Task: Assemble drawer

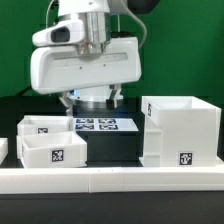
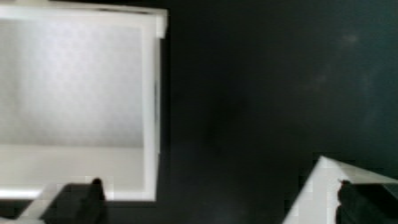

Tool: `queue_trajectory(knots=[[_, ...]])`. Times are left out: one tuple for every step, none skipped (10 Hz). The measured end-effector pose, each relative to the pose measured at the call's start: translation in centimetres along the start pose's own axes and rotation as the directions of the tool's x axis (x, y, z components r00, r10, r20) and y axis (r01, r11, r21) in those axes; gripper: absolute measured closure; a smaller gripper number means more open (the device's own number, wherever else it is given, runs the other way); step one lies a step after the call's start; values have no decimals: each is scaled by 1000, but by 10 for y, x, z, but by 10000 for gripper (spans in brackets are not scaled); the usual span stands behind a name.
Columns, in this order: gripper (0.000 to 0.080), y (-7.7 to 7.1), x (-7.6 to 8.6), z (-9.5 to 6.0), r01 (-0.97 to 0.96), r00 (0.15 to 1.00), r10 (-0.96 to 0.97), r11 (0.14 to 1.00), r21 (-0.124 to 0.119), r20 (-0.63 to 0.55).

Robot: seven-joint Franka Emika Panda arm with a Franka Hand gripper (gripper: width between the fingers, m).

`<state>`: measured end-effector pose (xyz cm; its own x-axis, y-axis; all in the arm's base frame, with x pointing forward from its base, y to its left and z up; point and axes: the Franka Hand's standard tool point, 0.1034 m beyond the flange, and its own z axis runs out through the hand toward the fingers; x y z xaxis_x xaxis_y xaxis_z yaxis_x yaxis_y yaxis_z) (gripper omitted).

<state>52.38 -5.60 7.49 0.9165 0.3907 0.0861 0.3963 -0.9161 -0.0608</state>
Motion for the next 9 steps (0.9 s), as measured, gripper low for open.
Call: queue_trajectory(knots=[[151,6,-6,7,-3,1000,3,1000,5,11],[151,10,-12,13,-6,1000,6,1000,8,19],[151,11,-15,17,-9,1000,9,1000,9,25],[151,10,-14,16,-7,1000,6,1000,8,24],[151,10,-14,17,-7,1000,7,1000,8,25],[151,10,-14,17,-7,1000,7,1000,9,25],[151,10,-15,17,-7,1000,7,1000,9,26],[151,10,-15,19,-4,1000,4,1000,9,27],[151,13,-18,28,-4,1000,4,1000,4,31]])
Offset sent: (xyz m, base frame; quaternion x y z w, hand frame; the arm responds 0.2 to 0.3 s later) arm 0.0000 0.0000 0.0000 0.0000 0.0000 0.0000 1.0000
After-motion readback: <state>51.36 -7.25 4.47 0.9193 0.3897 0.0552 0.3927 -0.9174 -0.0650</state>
